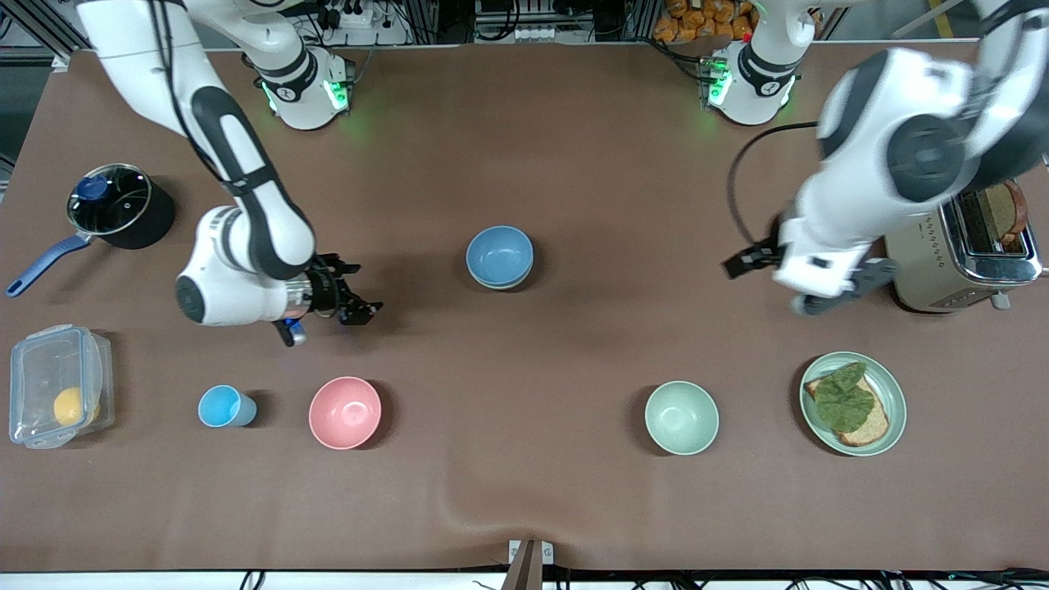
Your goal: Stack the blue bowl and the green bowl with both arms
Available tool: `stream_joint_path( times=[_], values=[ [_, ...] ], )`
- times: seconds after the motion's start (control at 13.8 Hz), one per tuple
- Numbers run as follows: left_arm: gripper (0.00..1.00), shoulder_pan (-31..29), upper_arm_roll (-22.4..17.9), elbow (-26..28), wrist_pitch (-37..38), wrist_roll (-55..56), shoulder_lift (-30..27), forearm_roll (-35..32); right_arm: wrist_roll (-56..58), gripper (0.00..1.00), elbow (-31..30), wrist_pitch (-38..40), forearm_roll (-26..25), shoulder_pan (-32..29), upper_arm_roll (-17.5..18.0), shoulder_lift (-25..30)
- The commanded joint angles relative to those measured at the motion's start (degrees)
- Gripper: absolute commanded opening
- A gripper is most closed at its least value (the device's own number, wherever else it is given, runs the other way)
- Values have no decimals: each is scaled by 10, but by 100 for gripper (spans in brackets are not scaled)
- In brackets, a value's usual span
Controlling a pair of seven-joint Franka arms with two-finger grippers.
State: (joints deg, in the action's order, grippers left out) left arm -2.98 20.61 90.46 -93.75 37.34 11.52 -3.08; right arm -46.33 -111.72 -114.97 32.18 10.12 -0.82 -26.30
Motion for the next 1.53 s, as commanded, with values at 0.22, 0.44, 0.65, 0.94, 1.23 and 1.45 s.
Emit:
stream_joint_path(
  times=[0.22,0.44,0.65,0.94,1.23,1.45],
  values=[
    [100,-20,6,-28,6,-132,-17,-25,5,100,75,141,-126,-62,6,34],
    [100,9,-69,-45,9,-236,-42,-20,43,100,124,208,-163,-98,7,44],
    [100,81,-145,-38,26,-268,-64,-19,107,100,133,222,-166,-125,9,57],
    [100,103,-176,-39,77,-293,-90,3,110,100,162,236,-220,-130,31,89],
    [100,75,-174,-42,103,-306,-106,38,119,100,270,356,-282,-145,76,119],
    [100,76,-179,-47,103,-304,-105,40,160,100,292,385,-284,-146,74,162]
  ],
)
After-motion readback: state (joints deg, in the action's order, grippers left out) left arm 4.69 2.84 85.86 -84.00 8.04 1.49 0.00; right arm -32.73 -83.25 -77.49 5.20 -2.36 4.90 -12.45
